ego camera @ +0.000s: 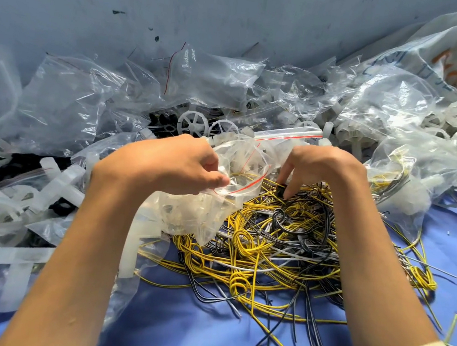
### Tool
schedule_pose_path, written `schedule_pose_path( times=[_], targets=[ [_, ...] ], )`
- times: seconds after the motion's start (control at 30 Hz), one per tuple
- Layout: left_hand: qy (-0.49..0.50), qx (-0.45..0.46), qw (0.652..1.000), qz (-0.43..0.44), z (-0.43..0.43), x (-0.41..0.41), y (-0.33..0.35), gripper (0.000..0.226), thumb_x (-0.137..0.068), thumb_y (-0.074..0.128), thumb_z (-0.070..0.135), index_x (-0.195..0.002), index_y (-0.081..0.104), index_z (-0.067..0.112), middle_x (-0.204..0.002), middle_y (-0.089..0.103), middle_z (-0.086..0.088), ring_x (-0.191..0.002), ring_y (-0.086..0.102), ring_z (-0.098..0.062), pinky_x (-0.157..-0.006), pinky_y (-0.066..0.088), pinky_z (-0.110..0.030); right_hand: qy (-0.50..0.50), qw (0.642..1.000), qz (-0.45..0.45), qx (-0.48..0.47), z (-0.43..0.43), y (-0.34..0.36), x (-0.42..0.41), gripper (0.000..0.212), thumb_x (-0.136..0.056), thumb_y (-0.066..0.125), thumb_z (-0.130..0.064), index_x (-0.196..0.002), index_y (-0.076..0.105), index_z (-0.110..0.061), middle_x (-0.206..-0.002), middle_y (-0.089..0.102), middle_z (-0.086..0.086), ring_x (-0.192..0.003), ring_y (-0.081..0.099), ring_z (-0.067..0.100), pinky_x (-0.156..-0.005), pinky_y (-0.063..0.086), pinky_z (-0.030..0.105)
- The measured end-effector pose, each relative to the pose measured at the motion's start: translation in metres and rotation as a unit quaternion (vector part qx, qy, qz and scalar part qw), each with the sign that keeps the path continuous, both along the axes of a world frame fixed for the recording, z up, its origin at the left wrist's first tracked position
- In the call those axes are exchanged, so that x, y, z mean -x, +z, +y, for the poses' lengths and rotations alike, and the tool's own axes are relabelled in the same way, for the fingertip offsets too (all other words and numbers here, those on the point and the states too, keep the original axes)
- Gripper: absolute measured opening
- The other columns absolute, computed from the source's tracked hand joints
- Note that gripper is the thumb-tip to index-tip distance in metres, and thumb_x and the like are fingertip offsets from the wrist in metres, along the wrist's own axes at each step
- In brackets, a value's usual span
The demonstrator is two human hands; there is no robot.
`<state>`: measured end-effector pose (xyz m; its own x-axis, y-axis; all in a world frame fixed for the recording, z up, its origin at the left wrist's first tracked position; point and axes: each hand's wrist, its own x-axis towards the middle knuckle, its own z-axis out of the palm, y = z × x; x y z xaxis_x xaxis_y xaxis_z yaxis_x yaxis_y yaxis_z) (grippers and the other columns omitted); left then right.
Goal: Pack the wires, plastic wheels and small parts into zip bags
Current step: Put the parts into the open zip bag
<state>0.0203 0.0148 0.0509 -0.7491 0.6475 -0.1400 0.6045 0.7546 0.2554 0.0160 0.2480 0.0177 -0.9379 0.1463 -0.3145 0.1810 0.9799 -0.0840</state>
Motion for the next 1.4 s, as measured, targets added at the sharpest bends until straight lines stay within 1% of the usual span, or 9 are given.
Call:
schedule_pose_path(
  times=[0.13,0.27,0.4,0.53,0.63,0.9,1.07,1.3,1.4],
  targets=[
    [0.002,-0.010,1.000,0.007,0.000,-0.001,0.002,0.030,-0.091,0.052,0.047,-0.075,0.060,0.023,-0.075,0.065,0.010,-0.068,0.057,-0.003,-0.054,0.037,-0.023,-0.007,0.999,0.032,0.043,-0.002,0.011,-0.005,0.029,-0.069,0.082,-0.024,-0.095,0.074,-0.034,-0.068,0.057,-0.017,-0.070,0.055,0.009,-0.063,0.042,0.024],
    [0.000,-0.034,0.999,0.015,0.000,-0.002,0.004,0.017,-0.087,0.062,0.043,-0.078,0.056,0.029,-0.080,0.060,0.014,-0.072,0.054,0.002,-0.056,0.040,-0.018,0.015,0.992,0.117,0.052,-0.007,0.031,-0.017,0.020,-0.071,0.081,-0.025,-0.088,0.073,-0.033,-0.087,0.068,-0.005,-0.076,0.057,0.012,-0.057,0.039,0.021],
    [0.011,-0.083,0.996,0.004,0.000,-0.001,0.005,0.031,-0.079,0.072,0.038,-0.103,0.058,0.026,-0.090,0.062,0.013,-0.075,0.059,0.000,-0.056,0.046,-0.013,0.055,0.968,0.229,0.087,-0.019,0.052,-0.030,0.020,-0.074,0.079,-0.020,-0.091,0.072,-0.028,-0.090,0.071,-0.002,-0.078,0.064,0.016,-0.069,0.052,0.030],
    [0.009,-0.112,0.993,0.025,0.001,-0.003,0.006,0.047,-0.079,0.072,0.038,-0.120,0.055,0.024,-0.096,0.058,0.014,-0.081,0.057,-0.001,-0.067,0.049,-0.019,0.091,0.959,0.252,0.091,-0.034,0.065,-0.043,0.018,-0.073,0.079,-0.029,-0.088,0.070,-0.032,-0.084,0.069,-0.009,-0.071,0.062,0.009,-0.061,0.049,0.025],
    [0.014,-0.124,0.990,0.063,0.003,-0.004,0.006,0.046,-0.083,0.066,0.041,-0.124,0.054,0.024,-0.100,0.060,0.013,-0.089,0.055,-0.009,-0.077,0.044,-0.026,0.111,0.954,0.252,0.118,-0.042,0.071,-0.050,0.016,-0.073,0.078,-0.035,-0.086,0.070,-0.033,-0.081,0.069,-0.013,-0.070,0.061,0.005,-0.060,0.048,0.025],
    [0.009,-0.135,0.987,0.089,0.006,-0.006,0.008,0.039,-0.090,0.059,0.034,-0.127,0.052,0.024,-0.093,0.057,0.017,-0.096,0.055,-0.013,-0.088,0.046,-0.033,0.036,0.929,0.357,0.088,-0.031,0.077,-0.049,0.013,-0.071,0.070,-0.039,-0.080,0.065,-0.031,-0.085,0.067,0.000,-0.077,0.063,0.022,-0.071,0.054,0.032],
    [0.007,-0.151,0.983,0.101,0.008,-0.007,0.007,0.041,-0.088,0.060,0.034,-0.127,0.052,0.024,-0.089,0.056,0.020,-0.092,0.054,-0.012,-0.086,0.046,-0.034,0.134,0.954,0.224,0.148,-0.042,0.073,-0.051,0.021,-0.074,0.073,-0.044,-0.087,0.071,-0.028,-0.072,0.070,-0.009,-0.060,0.062,0.001,-0.049,0.046,0.016],
    [0.007,-0.196,0.974,0.114,0.009,-0.008,0.008,0.038,-0.085,0.056,0.032,-0.122,0.057,0.026,-0.081,0.055,0.022,-0.082,0.052,-0.013,-0.076,0.043,-0.032,0.160,0.961,0.181,0.134,-0.058,0.057,-0.035,0.024,-0.075,0.073,-0.044,-0.092,0.070,-0.028,-0.080,0.071,-0.006,-0.069,0.063,0.005,-0.061,0.049,0.027],
    [0.009,-0.218,0.967,0.130,0.010,-0.007,0.008,0.036,-0.085,0.055,0.030,-0.120,0.058,0.024,-0.078,0.053,0.021,-0.077,0.051,-0.012,-0.073,0.040,-0.030,0.169,0.962,0.174,0.127,-0.060,0.051,-0.030,0.034,-0.078,0.073,-0.037,-0.109,0.067,-0.025,-0.092,0.071,-0.007,-0.072,0.061,0.004,-0.064,0.046,0.024]
  ],
)
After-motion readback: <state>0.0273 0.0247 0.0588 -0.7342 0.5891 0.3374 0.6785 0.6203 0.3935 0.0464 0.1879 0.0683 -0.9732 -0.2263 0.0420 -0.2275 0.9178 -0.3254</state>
